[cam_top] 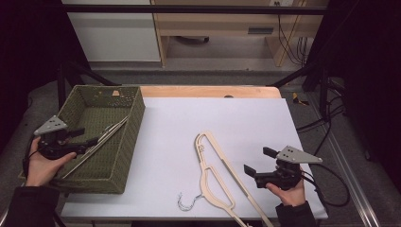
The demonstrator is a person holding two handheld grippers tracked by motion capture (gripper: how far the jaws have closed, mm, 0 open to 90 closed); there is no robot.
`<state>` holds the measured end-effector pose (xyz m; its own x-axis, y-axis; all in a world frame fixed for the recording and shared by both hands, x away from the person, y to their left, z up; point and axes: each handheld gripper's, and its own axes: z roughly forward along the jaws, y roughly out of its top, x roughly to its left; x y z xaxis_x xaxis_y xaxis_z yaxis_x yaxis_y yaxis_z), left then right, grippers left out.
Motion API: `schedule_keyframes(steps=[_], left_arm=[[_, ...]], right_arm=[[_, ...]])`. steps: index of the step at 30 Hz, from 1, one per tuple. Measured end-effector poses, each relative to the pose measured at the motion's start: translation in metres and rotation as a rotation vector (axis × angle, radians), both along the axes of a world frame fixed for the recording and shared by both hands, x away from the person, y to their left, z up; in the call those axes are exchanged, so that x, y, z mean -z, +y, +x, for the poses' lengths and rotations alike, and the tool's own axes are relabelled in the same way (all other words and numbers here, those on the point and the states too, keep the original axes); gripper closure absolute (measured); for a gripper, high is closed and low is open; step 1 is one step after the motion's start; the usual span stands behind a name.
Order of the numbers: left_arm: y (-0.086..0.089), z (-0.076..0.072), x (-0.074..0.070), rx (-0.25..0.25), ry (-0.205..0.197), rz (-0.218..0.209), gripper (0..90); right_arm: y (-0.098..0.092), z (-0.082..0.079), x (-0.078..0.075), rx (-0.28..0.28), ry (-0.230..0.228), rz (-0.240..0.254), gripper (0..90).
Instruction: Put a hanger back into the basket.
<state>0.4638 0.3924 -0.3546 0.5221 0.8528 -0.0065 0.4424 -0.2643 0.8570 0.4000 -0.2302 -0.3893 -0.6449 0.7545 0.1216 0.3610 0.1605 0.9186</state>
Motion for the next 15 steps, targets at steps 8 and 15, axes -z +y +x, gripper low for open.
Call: schedule_keyframes(steps=[8,15], left_arm=[[-0.016,-0.029,-0.02,0.005,-0.13,-0.124,16.7],[-0.042,-0.047,-0.029,0.041,-0.179,-0.132,10.8]], right_arm=[[0.002,0.0,0.0,-0.007,-0.008,0.0,5.3],[0.001,-0.001,-0.002,-0.004,-0.002,0.025,4.7]])
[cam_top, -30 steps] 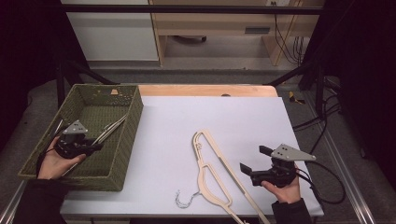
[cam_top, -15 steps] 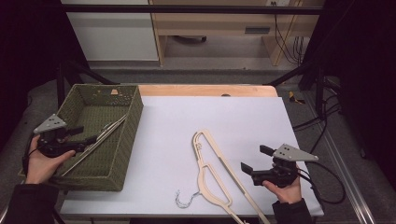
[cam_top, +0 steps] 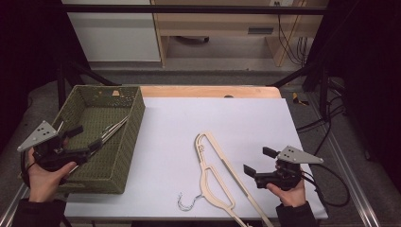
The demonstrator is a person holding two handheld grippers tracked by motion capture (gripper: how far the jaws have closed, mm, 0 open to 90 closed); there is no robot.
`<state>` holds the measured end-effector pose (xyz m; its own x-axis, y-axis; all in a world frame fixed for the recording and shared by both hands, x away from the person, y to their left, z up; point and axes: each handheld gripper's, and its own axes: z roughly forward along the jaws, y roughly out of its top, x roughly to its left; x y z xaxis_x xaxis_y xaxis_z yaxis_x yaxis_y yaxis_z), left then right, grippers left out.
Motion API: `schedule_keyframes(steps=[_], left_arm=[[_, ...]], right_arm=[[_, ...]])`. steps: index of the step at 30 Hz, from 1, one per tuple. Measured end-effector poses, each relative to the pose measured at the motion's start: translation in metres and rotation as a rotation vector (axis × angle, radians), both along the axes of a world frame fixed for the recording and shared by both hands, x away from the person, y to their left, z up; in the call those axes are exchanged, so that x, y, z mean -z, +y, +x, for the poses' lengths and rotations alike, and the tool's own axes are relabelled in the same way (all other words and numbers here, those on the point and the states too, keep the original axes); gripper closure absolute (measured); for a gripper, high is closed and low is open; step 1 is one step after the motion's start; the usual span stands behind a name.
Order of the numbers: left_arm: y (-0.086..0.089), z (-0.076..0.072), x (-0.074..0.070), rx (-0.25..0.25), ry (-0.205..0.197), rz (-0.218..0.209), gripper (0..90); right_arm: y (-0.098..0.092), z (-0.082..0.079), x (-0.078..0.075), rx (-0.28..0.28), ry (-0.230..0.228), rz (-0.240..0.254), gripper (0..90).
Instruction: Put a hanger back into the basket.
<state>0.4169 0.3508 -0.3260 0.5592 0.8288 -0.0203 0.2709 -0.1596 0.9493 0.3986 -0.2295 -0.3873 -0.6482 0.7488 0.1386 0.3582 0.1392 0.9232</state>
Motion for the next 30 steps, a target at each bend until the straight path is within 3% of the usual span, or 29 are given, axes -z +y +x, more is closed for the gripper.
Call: schedule_keyframes(steps=[4,5,8,10,14,30], left_arm=[[-0.011,-0.005,-0.003,0.022,-0.022,-0.015,9.1],[-0.021,-0.008,-0.006,0.024,-0.045,-0.017,9.1],[-0.03,-0.009,-0.008,0.041,-0.054,-0.015,7.7],[-0.047,-0.011,-0.009,0.07,-0.062,-0.025,7.5],[-0.069,-0.011,-0.004,0.101,-0.054,0.004,7.1],[-0.134,-0.009,0.027,0.228,0.01,0.018,7.5]], right_arm=[[0.001,0.0,0.0,-0.003,0.003,0.003,4.2],[0.001,0.0,0.0,-0.004,0.002,0.005,4.1],[0.0,-0.001,0.0,-0.004,0.003,0.01,4.1],[-0.001,-0.001,-0.001,0.001,-0.002,0.013,4.0],[-0.002,-0.001,-0.001,0.006,0.001,0.015,3.7],[-0.001,0.0,0.003,0.0,0.003,-0.012,3.7]])
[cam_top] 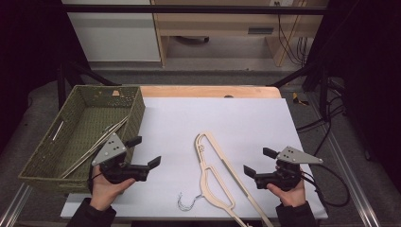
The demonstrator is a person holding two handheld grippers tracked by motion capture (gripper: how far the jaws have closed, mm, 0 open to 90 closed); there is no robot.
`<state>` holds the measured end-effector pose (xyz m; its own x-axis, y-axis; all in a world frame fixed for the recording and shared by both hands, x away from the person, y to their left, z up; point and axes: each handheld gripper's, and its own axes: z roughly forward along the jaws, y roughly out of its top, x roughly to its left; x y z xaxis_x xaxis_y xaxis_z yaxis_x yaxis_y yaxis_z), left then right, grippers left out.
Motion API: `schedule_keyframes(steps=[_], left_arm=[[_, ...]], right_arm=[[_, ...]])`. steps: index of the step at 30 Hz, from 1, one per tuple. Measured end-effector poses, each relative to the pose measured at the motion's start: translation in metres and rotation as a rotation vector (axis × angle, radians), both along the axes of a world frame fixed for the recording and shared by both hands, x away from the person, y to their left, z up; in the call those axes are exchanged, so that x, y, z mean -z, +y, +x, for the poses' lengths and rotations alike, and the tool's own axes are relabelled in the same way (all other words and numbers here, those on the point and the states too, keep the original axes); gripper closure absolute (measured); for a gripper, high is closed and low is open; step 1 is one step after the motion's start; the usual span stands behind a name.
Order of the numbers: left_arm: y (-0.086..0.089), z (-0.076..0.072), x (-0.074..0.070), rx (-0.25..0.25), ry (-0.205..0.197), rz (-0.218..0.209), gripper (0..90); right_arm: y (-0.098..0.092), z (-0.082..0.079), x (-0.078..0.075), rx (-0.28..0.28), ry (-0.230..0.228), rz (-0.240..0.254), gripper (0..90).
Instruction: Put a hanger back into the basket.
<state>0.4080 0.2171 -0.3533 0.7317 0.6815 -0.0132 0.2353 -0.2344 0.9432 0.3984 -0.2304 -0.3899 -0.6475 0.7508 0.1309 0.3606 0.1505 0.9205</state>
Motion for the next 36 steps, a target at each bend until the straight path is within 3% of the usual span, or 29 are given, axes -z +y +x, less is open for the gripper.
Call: schedule_keyframes(steps=[4,12,26,36], left_arm=[[-0.017,0.0,0.012,0.033,0.026,0.027,7.4],[-0.032,-0.002,0.03,0.055,0.072,0.026,8.0],[-0.073,-0.006,0.066,0.154,0.167,0.141,10.8],[-0.088,-0.011,0.088,0.18,0.223,0.179,18.4]], right_arm=[[-0.001,-0.001,-0.001,-0.001,-0.003,0.007,3.7],[0.0,-0.001,0.0,0.005,0.0,0.01,3.7],[0.006,-0.003,0.004,-0.004,0.005,-0.013,3.7],[0.006,-0.004,0.003,-0.003,-0.002,-0.001,3.9]])
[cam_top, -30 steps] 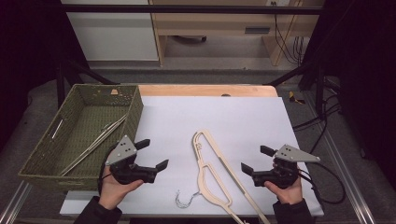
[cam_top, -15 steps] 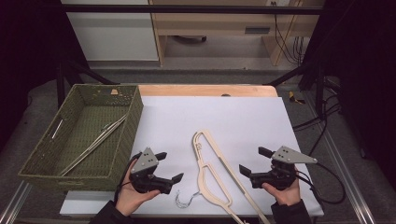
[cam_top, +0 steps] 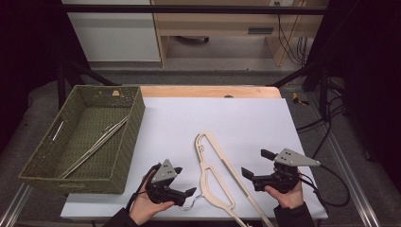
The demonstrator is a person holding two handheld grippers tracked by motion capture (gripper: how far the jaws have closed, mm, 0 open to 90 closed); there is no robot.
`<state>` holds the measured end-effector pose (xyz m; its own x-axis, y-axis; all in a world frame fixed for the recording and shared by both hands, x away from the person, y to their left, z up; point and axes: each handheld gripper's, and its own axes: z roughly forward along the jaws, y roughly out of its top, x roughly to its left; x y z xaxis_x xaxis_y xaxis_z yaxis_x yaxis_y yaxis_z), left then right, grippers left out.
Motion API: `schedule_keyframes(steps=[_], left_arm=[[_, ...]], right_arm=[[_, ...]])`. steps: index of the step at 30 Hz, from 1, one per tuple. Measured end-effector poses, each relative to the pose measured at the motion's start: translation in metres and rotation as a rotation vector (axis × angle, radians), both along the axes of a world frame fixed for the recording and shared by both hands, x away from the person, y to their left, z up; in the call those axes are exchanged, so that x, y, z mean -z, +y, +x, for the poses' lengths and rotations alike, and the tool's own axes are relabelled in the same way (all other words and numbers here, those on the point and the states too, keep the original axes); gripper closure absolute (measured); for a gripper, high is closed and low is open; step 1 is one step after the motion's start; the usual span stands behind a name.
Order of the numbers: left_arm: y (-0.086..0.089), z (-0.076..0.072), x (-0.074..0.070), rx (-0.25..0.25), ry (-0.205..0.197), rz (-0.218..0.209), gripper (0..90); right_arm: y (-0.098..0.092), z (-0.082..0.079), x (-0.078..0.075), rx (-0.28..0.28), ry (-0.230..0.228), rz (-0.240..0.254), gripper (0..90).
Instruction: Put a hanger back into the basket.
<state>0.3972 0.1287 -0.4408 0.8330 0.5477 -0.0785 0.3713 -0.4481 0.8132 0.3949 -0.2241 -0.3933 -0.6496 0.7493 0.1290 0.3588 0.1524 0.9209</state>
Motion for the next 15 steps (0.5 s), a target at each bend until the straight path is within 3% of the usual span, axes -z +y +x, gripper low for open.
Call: schedule_keyframes(steps=[1,10,15], left_arm=[[-0.003,-0.001,0.005,0.007,0.018,0.008,19.5],[-0.018,-0.008,0.02,0.048,0.048,0.07,32.2],[-0.022,-0.008,0.026,0.056,0.076,0.091,47.2]], right_arm=[[0.0,0.0,0.0,-0.002,0.001,-0.003,3.9],[0.0,-0.001,0.0,-0.011,-0.004,-0.007,4.0],[0.002,-0.001,0.002,-0.015,0.005,-0.01,4.1]])
